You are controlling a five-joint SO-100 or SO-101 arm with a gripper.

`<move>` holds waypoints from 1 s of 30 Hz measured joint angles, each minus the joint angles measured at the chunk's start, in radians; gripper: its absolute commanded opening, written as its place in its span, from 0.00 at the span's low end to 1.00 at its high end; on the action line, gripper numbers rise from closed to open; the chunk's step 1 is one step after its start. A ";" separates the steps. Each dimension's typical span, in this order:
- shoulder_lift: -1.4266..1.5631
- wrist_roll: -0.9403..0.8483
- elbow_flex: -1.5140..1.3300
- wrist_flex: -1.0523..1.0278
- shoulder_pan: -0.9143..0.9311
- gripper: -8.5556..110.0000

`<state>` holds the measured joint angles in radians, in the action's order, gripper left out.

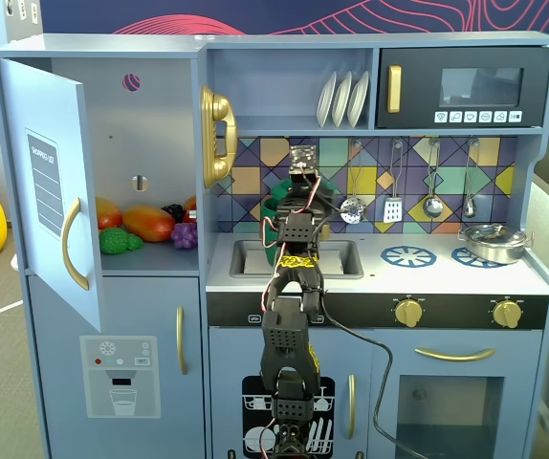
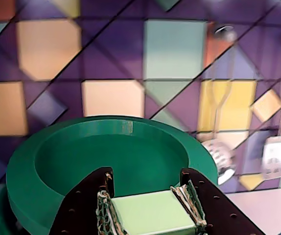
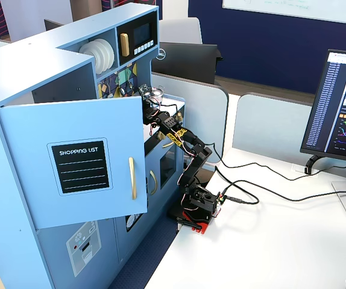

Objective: Pick up the lid from the counter and put it on the green recipient

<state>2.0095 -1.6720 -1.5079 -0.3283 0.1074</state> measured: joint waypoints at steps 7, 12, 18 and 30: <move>0.000 -0.005 0.000 -0.015 -0.046 0.07; 0.000 -0.017 0.000 -0.018 -0.054 0.07; 0.000 -0.020 0.000 -0.018 -0.054 0.07; 0.000 -0.026 0.000 -0.018 -0.054 0.07</move>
<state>2.0095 -1.6981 -1.5079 -0.3467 0.0537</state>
